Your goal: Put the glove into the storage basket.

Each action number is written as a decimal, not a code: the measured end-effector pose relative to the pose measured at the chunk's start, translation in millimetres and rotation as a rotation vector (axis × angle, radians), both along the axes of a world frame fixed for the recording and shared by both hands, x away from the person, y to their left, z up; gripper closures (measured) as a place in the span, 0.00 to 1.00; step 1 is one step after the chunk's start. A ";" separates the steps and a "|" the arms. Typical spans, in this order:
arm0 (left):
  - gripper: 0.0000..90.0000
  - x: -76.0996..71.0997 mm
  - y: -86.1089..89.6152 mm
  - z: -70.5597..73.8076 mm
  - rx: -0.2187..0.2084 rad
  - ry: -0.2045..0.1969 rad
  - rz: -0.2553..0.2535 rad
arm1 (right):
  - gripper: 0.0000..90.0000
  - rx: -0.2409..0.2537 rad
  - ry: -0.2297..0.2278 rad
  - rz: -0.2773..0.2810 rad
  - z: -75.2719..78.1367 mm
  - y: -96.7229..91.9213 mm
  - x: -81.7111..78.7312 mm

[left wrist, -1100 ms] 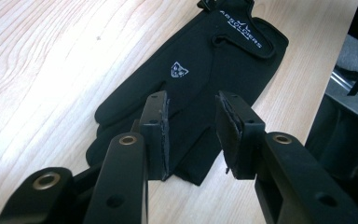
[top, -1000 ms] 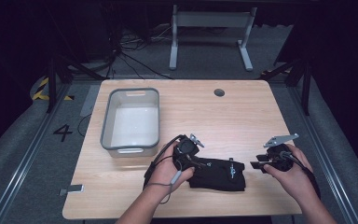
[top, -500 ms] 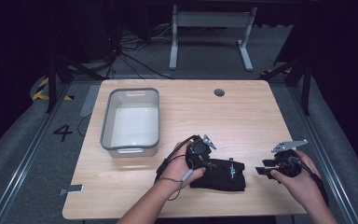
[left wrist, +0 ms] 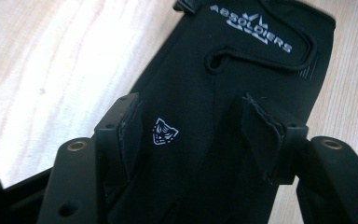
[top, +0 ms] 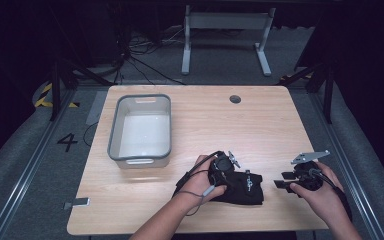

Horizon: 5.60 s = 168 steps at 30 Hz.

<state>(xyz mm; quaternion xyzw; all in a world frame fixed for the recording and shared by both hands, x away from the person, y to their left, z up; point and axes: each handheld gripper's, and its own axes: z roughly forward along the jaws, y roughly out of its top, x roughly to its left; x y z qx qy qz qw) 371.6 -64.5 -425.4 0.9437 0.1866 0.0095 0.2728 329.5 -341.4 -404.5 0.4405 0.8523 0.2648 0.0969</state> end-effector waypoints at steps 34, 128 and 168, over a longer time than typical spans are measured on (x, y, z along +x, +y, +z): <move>0.37 -9.1 -20.0 -11.3 0.159 -0.010 -0.030 | 0.56 0.033 0.026 0.018 -5.7 2.5 3.6; 0.76 58.5 165.3 141.7 -0.120 0.114 0.511 | 0.63 0.057 0.077 0.002 -13.1 5.4 25.3; 0.76 142.1 241.9 73.3 -0.190 0.214 1.020 | 0.61 0.039 0.097 -0.018 -23.1 0.8 20.6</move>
